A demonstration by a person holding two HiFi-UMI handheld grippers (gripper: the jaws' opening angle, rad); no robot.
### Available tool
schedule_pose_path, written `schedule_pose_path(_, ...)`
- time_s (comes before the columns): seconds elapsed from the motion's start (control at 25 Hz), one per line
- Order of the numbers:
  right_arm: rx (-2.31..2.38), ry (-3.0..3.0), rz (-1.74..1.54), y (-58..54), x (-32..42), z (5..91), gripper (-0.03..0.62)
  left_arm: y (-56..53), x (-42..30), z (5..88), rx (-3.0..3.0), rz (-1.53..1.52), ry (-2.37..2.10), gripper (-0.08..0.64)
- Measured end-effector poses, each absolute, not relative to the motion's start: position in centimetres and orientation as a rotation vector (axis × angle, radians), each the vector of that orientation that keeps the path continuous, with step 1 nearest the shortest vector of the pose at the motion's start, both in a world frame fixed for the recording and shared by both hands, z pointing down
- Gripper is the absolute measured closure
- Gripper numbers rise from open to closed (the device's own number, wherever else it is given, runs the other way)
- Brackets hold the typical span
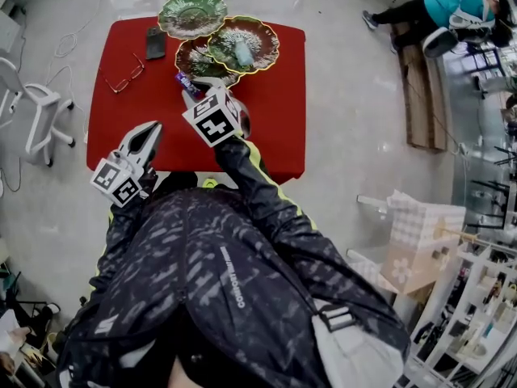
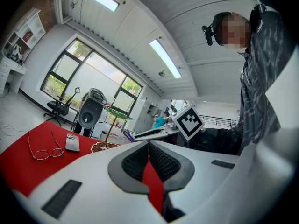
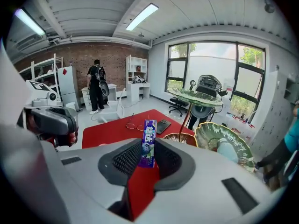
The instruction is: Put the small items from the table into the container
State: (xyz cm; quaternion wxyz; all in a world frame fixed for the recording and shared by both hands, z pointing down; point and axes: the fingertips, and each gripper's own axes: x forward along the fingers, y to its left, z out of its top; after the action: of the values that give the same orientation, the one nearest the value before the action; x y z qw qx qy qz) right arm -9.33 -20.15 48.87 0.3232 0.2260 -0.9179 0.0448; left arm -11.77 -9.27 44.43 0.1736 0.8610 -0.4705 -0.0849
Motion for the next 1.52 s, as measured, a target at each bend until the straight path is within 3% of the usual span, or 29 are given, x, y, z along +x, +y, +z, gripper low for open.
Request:
schedule_pose_path(0.64, 0.642, -2.439, -0.063, -24.7, -9.8, 41.7, 0.500, -11.5, -11.4, 42.6, 2.485, -0.309, -1.345, 0.548)
schedule_pose_path(1.52, 0.606, -2.325, -0.234, -32.5, -12.4, 40.0, 0.501, -13.1, -15.4, 43.8, 2.416, -0.336, -1.385, 0.548)
